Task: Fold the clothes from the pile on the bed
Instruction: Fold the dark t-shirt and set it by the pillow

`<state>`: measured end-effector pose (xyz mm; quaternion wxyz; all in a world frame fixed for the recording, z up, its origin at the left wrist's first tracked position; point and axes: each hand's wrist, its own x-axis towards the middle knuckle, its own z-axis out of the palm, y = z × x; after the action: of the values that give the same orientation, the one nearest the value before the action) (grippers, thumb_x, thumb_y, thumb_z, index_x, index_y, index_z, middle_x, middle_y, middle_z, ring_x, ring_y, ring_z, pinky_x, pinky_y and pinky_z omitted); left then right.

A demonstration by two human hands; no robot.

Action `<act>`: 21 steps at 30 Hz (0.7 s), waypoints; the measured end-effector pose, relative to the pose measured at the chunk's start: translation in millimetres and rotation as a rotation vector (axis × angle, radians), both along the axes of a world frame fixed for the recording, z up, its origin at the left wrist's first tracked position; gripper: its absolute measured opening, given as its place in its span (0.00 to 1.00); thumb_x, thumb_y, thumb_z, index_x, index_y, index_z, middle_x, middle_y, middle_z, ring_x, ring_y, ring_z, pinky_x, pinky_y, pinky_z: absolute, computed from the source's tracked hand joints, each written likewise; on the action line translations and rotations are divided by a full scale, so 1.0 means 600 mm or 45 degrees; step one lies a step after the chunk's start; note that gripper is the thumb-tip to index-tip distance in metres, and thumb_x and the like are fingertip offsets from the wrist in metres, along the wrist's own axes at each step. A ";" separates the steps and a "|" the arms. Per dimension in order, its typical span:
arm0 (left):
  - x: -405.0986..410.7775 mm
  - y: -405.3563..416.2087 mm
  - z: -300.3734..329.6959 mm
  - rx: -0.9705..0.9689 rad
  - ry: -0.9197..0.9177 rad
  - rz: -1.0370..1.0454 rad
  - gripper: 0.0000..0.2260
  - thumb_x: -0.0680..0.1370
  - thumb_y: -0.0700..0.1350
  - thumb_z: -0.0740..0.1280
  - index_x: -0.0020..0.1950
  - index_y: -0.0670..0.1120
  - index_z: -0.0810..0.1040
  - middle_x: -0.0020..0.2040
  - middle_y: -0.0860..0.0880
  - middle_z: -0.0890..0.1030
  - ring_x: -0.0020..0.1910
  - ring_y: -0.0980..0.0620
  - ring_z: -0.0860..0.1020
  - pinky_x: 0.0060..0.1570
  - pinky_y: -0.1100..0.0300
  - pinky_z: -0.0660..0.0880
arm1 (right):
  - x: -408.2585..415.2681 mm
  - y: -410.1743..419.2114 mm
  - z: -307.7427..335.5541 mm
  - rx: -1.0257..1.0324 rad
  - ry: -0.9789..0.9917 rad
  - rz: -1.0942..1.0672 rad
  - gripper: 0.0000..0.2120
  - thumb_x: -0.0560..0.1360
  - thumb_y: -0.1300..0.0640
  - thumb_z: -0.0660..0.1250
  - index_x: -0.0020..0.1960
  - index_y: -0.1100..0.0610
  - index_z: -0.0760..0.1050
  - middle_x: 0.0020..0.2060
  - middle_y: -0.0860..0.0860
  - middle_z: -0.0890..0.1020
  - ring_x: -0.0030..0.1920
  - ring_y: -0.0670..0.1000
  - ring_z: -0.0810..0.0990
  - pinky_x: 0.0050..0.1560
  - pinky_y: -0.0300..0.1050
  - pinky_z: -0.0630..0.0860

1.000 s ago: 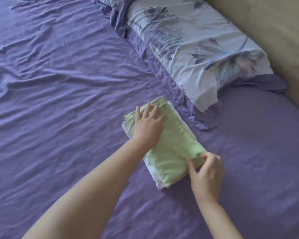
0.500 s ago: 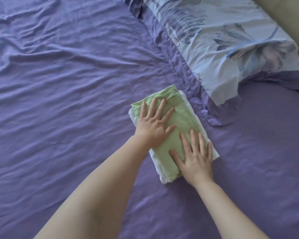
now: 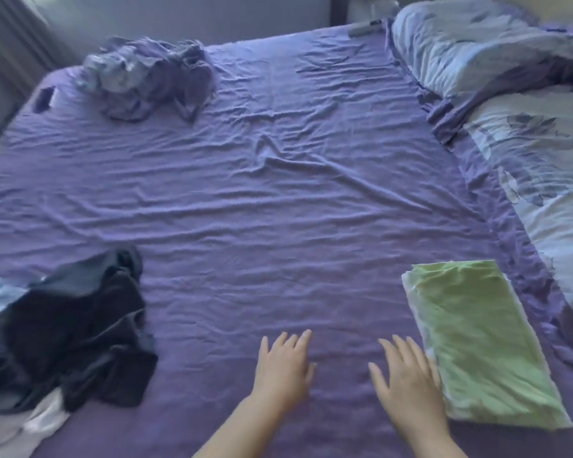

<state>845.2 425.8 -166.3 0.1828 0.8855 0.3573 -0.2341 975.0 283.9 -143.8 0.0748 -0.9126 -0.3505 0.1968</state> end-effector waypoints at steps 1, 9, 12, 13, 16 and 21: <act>-0.044 0.021 0.009 0.008 0.018 0.066 0.28 0.80 0.55 0.55 0.78 0.52 0.50 0.74 0.53 0.63 0.75 0.51 0.55 0.73 0.46 0.48 | -0.031 0.030 0.008 -0.046 0.025 0.096 0.23 0.77 0.46 0.59 0.70 0.50 0.67 0.71 0.50 0.67 0.73 0.52 0.62 0.71 0.55 0.56; -0.397 0.160 0.054 0.159 0.126 0.442 0.27 0.81 0.53 0.55 0.77 0.51 0.50 0.74 0.52 0.63 0.75 0.50 0.56 0.73 0.46 0.49 | -0.281 0.216 0.011 -0.048 0.109 0.606 0.31 0.75 0.38 0.49 0.73 0.53 0.62 0.72 0.52 0.65 0.73 0.51 0.62 0.71 0.51 0.60; -0.492 0.206 0.057 0.227 0.139 0.497 0.27 0.81 0.54 0.55 0.77 0.51 0.51 0.75 0.51 0.61 0.76 0.49 0.53 0.73 0.45 0.49 | -0.361 0.273 -0.001 -0.048 0.183 0.710 0.31 0.76 0.36 0.47 0.75 0.49 0.55 0.74 0.47 0.60 0.74 0.46 0.56 0.71 0.42 0.56; -0.517 0.226 0.058 0.265 0.144 0.501 0.26 0.80 0.54 0.55 0.77 0.52 0.52 0.75 0.50 0.60 0.76 0.49 0.52 0.73 0.44 0.48 | -0.384 0.296 -0.004 -0.039 0.174 0.751 0.29 0.77 0.37 0.49 0.75 0.47 0.54 0.74 0.45 0.59 0.74 0.44 0.55 0.71 0.39 0.56; -0.576 0.308 0.063 0.402 0.092 0.545 0.26 0.80 0.54 0.56 0.76 0.53 0.53 0.77 0.49 0.55 0.76 0.47 0.48 0.73 0.44 0.47 | -0.453 0.368 -0.024 0.007 0.234 0.788 0.26 0.79 0.40 0.53 0.74 0.46 0.56 0.73 0.45 0.59 0.73 0.44 0.56 0.68 0.38 0.58; -0.637 0.437 0.079 0.475 0.122 0.487 0.25 0.79 0.52 0.61 0.75 0.53 0.58 0.76 0.48 0.57 0.76 0.46 0.50 0.73 0.46 0.50 | -0.521 0.478 -0.066 0.139 0.365 0.584 0.29 0.78 0.45 0.60 0.75 0.51 0.55 0.74 0.51 0.59 0.73 0.51 0.58 0.70 0.48 0.61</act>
<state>463.1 687.8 -119.0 0.0403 0.8082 0.5634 -0.1669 662.2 570.9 -183.4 0.1262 -0.7669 -0.5439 0.3164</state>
